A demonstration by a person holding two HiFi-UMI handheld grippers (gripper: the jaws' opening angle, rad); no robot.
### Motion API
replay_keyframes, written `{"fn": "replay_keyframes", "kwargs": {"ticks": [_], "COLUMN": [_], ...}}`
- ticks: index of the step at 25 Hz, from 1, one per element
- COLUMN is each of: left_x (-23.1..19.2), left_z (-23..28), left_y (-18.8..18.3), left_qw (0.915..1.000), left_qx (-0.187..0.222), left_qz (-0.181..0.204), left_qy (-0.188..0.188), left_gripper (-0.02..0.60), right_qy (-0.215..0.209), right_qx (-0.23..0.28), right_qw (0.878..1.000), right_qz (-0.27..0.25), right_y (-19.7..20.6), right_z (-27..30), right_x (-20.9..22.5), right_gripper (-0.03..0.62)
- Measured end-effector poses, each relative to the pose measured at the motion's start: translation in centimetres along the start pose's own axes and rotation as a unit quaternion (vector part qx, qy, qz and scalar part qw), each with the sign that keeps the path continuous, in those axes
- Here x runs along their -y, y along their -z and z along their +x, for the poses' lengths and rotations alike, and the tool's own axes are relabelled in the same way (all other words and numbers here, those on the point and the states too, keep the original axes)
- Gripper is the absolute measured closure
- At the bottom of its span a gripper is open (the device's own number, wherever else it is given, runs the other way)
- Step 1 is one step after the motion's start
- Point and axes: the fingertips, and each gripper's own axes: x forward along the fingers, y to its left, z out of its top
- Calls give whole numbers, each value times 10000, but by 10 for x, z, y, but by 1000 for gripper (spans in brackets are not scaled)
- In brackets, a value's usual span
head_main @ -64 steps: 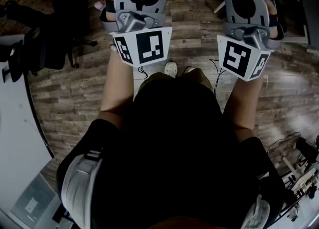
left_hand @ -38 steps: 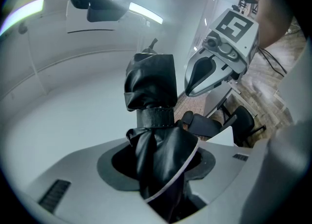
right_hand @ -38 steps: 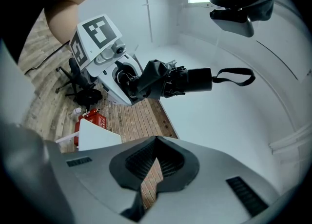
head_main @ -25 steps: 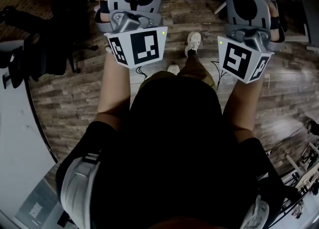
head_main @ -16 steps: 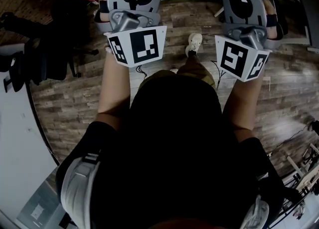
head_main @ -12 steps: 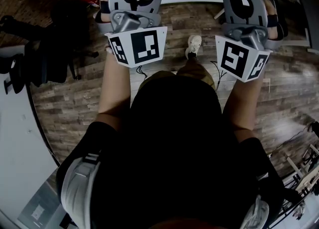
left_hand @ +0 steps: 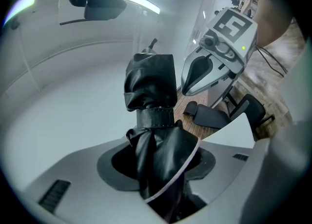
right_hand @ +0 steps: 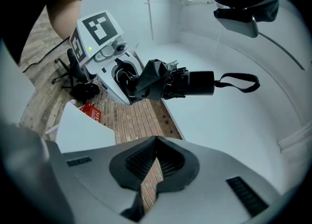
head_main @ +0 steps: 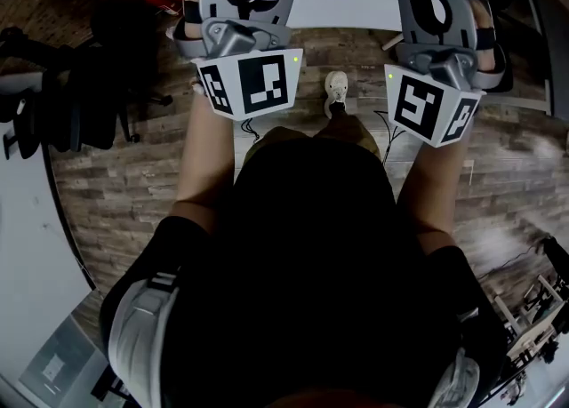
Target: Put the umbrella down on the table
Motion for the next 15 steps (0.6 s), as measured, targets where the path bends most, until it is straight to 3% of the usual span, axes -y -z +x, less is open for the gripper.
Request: {"fn": "replay_keyframes", "kwargs": {"ticks": [15], "left_x": [6], "left_z": [129], "left_y": [45], "left_qw": [9992], "left_qx": [-385], "left_qz": [36], "left_qy": [-106], "left_gripper": [370], "right_qy": [-252], "right_qx": [377], "right_qw": [9990], "right_qz": [57], "right_y": [86], "right_z": [117], "right_x": [18], "right_gripper": [565]}}
